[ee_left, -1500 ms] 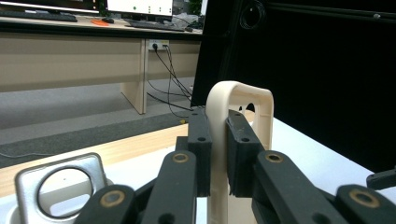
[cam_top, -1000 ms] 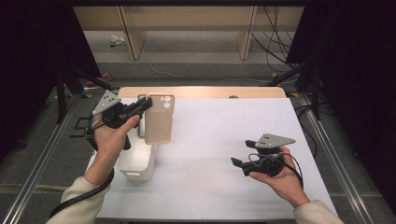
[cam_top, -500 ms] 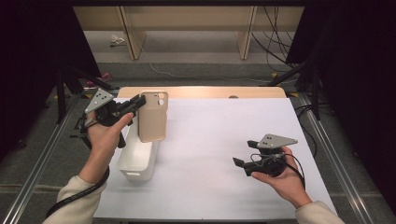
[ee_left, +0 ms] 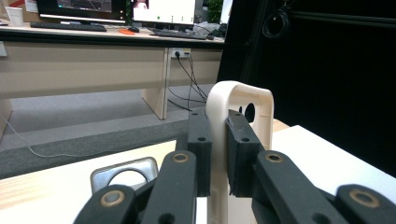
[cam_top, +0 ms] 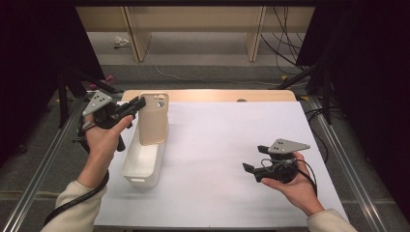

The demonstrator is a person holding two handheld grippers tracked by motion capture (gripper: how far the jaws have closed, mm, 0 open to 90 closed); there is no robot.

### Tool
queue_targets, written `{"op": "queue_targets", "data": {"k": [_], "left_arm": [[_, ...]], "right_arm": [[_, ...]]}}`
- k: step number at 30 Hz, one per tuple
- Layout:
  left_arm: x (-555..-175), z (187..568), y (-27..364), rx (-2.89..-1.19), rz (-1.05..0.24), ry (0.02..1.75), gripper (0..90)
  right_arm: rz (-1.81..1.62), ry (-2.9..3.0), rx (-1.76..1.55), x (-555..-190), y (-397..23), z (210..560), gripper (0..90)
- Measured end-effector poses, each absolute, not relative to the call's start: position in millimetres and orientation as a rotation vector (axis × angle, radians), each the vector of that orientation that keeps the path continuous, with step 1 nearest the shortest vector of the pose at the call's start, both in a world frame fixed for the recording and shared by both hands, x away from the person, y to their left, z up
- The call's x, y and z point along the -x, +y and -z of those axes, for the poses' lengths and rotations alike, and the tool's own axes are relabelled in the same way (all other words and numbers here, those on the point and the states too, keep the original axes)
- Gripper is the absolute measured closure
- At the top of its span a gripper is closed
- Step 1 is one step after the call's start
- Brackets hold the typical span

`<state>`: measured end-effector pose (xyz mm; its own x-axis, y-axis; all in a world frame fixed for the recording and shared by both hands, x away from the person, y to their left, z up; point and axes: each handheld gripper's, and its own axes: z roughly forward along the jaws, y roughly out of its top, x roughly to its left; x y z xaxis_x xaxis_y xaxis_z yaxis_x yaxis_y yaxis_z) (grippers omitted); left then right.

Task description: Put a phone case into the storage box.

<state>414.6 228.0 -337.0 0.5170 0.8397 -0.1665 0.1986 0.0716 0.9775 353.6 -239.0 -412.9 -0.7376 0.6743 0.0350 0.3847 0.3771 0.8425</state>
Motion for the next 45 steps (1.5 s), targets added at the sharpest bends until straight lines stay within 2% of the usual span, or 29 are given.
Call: {"op": "queue_targets", "data": {"k": [45], "left_arm": [[-445, 346, 249, -1.473, -0.631, 0.988, 81.6]], "right_arm": [[-1.301, 2.302, -0.962, -352, -248, 412, 16.5]]}}
